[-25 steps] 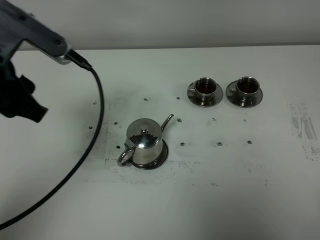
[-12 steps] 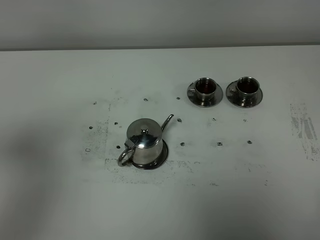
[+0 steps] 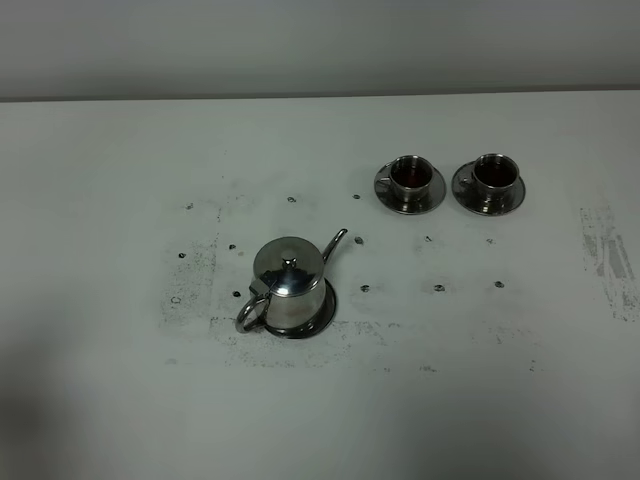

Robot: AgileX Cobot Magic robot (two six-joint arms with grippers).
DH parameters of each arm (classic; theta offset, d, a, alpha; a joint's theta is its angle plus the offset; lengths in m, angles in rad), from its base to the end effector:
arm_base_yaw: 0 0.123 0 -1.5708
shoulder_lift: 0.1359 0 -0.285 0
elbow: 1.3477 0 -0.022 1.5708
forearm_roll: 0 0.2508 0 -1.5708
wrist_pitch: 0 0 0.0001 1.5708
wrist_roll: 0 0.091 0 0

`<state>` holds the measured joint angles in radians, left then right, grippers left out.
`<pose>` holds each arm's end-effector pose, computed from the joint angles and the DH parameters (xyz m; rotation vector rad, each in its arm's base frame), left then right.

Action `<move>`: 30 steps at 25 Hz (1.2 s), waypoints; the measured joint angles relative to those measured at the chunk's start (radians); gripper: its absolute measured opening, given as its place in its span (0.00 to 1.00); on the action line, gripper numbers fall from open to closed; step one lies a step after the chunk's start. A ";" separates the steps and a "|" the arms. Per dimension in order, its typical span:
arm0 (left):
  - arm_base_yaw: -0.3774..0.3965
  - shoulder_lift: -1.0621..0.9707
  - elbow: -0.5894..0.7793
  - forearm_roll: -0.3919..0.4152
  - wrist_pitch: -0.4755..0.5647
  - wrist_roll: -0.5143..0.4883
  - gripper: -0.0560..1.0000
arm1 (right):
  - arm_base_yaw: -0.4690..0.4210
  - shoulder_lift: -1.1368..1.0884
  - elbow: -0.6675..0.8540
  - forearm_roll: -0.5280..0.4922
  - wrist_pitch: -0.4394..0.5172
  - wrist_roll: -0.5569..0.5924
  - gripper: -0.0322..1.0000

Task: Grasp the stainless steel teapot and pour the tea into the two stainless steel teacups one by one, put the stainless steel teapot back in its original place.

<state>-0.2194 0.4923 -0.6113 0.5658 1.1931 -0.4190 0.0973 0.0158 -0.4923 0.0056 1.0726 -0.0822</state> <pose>0.0663 0.0317 0.3003 -0.1757 2.3767 0.4594 -0.0021 0.0002 0.2742 -0.1866 2.0713 0.0160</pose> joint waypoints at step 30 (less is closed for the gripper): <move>0.072 -0.341 0.077 -0.348 -0.094 0.237 0.56 | 0.000 0.000 0.000 0.000 0.000 0.000 0.25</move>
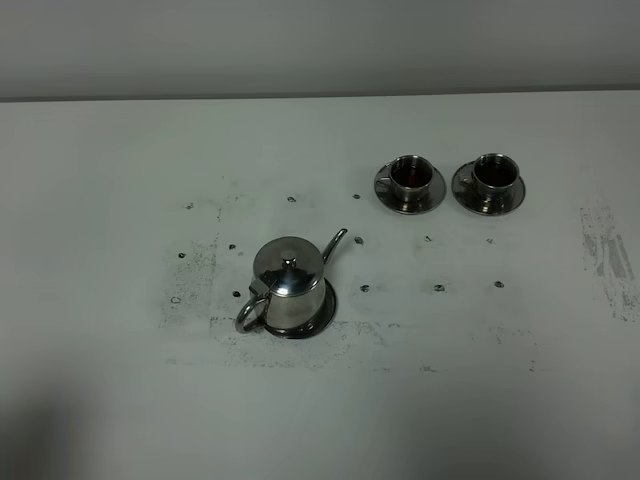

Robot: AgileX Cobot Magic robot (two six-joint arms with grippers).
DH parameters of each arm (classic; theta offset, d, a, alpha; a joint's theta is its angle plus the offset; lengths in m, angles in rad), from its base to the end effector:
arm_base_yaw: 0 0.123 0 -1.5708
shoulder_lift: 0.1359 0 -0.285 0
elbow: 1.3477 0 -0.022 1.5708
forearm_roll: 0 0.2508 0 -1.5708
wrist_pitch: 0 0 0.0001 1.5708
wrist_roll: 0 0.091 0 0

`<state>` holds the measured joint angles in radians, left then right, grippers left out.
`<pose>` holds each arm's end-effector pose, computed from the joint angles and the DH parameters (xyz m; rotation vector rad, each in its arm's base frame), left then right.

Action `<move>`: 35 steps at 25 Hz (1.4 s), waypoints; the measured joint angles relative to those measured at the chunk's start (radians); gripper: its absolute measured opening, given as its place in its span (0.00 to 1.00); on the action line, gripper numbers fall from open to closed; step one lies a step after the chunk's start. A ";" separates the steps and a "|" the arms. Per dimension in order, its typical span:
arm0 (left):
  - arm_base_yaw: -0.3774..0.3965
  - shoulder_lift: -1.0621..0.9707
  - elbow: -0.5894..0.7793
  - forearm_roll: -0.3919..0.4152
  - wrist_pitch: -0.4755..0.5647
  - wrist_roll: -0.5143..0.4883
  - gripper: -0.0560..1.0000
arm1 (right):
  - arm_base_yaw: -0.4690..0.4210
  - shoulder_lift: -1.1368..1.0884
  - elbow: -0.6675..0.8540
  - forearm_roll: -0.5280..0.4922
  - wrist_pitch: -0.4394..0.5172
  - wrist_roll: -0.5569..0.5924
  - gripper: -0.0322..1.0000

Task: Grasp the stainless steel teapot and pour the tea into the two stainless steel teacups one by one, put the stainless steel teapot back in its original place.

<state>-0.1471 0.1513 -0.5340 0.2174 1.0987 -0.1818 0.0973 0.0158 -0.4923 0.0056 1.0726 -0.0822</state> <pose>0.0154 0.0154 0.2850 -0.0375 2.1775 0.0815 -0.0021 0.0002 0.2742 -0.1866 2.0713 0.0160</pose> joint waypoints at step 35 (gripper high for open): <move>0.168 -0.158 0.029 -0.155 -0.058 0.151 0.56 | 0.000 0.000 0.000 0.000 0.000 0.000 0.25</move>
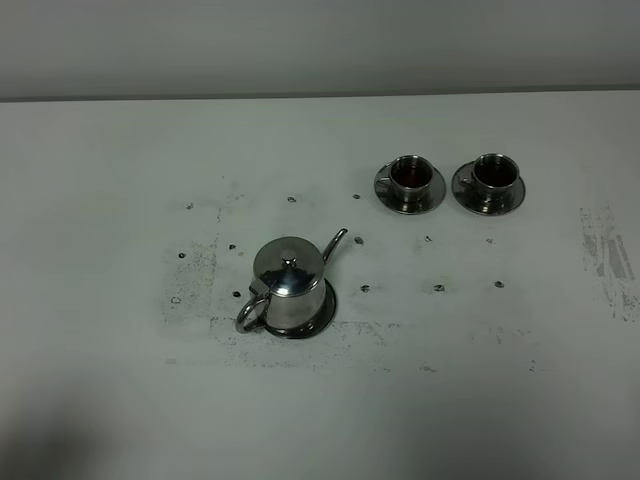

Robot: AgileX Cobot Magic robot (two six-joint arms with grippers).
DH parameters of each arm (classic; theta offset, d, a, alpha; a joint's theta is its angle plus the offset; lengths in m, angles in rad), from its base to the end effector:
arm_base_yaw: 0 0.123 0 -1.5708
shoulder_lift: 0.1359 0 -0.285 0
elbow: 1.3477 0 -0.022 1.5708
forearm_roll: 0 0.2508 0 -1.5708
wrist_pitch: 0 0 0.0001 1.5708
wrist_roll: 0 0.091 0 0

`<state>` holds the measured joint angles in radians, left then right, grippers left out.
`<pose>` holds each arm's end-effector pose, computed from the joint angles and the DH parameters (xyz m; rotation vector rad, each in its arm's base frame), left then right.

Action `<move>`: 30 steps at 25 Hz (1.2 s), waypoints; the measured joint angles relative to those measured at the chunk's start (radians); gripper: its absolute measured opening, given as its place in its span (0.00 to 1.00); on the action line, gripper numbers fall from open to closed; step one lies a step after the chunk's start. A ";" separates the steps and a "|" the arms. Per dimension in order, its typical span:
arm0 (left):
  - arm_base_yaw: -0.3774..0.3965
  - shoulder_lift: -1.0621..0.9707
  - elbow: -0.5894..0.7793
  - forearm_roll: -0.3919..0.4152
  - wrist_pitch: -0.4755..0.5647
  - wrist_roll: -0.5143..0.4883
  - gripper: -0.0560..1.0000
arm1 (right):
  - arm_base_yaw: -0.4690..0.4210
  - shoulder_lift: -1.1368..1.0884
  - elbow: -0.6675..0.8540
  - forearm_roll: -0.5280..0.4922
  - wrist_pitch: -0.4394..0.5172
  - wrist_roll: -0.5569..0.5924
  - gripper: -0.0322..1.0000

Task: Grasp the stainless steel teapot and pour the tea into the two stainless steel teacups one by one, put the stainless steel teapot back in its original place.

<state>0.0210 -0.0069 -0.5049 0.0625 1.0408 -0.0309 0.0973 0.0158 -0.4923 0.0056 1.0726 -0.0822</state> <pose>-0.0059 0.0048 0.2804 -0.0548 2.0110 0.0681 -0.0021 0.0002 0.2742 -0.1866 2.0713 0.0160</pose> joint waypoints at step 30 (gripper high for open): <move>0.001 -0.001 0.000 -0.001 0.000 0.000 0.56 | 0.000 0.000 0.000 0.000 0.000 0.000 0.25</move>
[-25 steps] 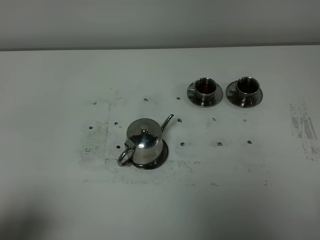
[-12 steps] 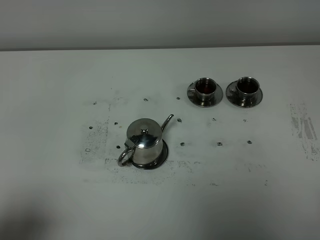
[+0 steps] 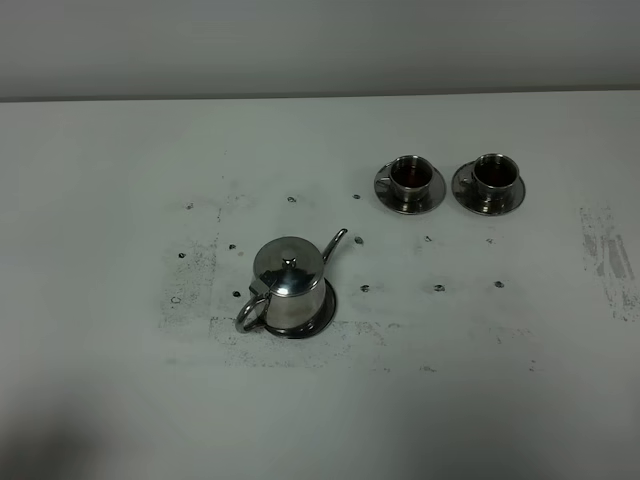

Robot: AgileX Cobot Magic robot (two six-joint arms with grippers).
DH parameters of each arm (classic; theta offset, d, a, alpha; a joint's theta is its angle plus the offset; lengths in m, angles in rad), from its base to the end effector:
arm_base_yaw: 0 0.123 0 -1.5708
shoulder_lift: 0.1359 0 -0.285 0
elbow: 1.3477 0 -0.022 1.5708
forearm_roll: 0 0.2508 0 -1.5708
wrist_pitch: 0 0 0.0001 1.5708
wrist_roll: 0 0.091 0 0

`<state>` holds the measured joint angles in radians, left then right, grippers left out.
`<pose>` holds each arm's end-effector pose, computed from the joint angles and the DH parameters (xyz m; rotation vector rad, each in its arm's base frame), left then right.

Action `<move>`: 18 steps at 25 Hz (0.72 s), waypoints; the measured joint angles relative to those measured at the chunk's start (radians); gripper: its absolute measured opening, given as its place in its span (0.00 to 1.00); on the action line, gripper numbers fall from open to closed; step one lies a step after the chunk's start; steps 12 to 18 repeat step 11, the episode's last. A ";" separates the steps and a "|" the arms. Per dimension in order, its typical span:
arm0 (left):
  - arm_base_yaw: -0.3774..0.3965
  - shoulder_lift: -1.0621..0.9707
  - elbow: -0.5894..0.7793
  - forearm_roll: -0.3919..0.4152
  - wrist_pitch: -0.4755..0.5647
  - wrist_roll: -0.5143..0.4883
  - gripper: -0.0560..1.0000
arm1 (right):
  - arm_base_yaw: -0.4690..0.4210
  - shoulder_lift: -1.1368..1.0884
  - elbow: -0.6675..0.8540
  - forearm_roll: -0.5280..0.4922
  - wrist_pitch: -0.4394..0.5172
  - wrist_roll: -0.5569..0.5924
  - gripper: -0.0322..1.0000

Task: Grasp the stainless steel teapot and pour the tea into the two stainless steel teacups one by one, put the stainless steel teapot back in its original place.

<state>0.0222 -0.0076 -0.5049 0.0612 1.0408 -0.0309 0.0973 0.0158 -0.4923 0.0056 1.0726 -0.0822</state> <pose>-0.0060 0.0047 0.2804 -0.0559 2.0103 0.0673 -0.0021 0.0002 0.2742 -0.1866 2.0713 0.0160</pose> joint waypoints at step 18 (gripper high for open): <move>0.000 0.000 0.000 0.000 0.000 0.000 0.56 | 0.000 0.000 0.000 0.000 0.000 0.000 0.25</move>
